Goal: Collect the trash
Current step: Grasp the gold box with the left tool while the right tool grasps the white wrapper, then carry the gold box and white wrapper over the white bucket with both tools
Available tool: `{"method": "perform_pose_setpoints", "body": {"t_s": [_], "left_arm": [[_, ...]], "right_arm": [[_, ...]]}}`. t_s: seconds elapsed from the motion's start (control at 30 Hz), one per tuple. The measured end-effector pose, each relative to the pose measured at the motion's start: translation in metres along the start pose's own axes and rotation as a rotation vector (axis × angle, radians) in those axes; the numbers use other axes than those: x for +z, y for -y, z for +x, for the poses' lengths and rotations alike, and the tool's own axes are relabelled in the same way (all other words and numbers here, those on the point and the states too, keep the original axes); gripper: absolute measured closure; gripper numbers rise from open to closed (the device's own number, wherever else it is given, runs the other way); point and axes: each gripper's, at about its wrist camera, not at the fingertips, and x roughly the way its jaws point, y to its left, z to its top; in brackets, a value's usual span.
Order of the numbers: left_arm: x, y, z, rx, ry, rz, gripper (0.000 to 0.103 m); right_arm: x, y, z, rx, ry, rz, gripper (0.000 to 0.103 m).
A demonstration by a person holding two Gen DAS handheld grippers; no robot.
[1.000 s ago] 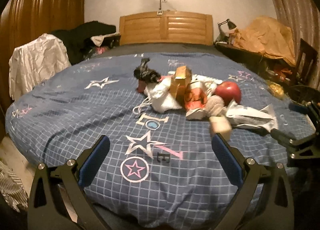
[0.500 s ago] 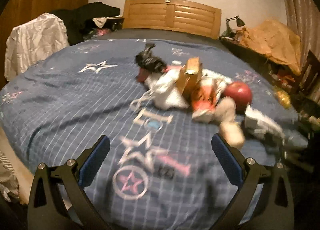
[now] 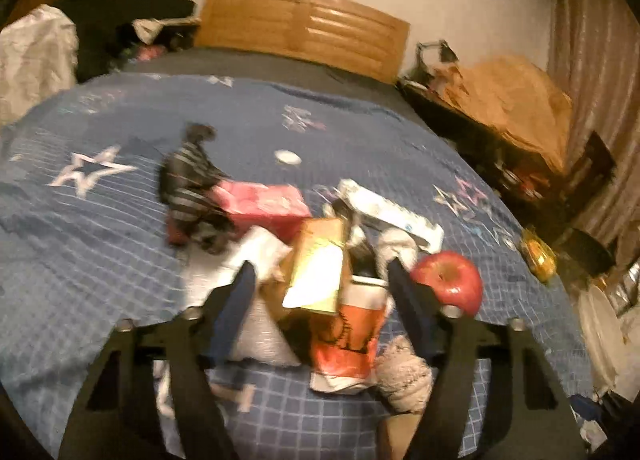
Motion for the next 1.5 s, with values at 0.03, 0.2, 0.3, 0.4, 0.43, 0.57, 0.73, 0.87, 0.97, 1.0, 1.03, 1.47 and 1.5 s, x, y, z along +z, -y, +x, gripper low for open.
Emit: {"method": "perform_pose_setpoints", "body": {"t_s": [0.03,0.2,0.3,0.4,0.43,0.57,0.73,0.87,0.97,1.0,1.03,1.47,1.5], "left_arm": [[-0.001,0.001,0.004,-0.008,-0.012,0.009,0.062],[0.000,-0.007,-0.016,-0.015,0.027,-0.025,0.070],[0.000,-0.007,-0.043,0.001,0.091,-0.020,0.072],[0.004,-0.008,-0.071,0.007,0.142,-0.030,0.072],[0.004,-0.006,-0.080,0.015,0.161,-0.030,0.072],[0.000,-0.001,-0.109,0.017,0.207,-0.033,0.072],[-0.009,0.003,-0.124,0.022,0.210,-0.029,0.072],[-0.019,0.002,-0.126,0.024,0.198,-0.021,0.072],[-0.023,-0.001,-0.127,0.026,0.195,-0.025,0.072],[-0.023,-0.001,-0.128,0.024,0.195,-0.028,0.072],[-0.023,-0.002,-0.128,0.025,0.197,-0.029,0.072],[-0.024,-0.024,-0.152,-0.014,0.236,-0.083,0.072],[-0.025,-0.023,-0.153,-0.017,0.234,-0.084,0.072]], "right_arm": [[0.000,0.001,0.000,0.002,-0.002,0.009,0.060],[0.002,0.000,-0.006,0.013,0.025,0.024,0.065],[0.004,0.000,-0.009,0.022,0.039,0.039,0.079],[0.004,0.000,-0.007,0.016,0.029,0.032,0.088],[0.003,0.002,-0.005,0.012,0.023,0.036,0.089],[-0.003,0.003,0.005,0.038,-0.025,0.028,0.089],[-0.006,-0.004,0.006,-0.008,-0.002,-0.003,0.032],[-0.009,-0.004,0.018,-0.006,-0.049,0.000,0.032],[-0.012,-0.008,0.023,0.038,-0.080,-0.002,0.063],[-0.013,-0.010,0.024,0.033,-0.087,-0.009,0.071],[-0.015,-0.012,0.024,0.031,-0.085,-0.015,0.072],[-0.003,-0.008,-0.015,0.019,0.045,0.062,0.077],[-0.001,-0.006,-0.019,0.020,0.058,0.073,0.077]]}}
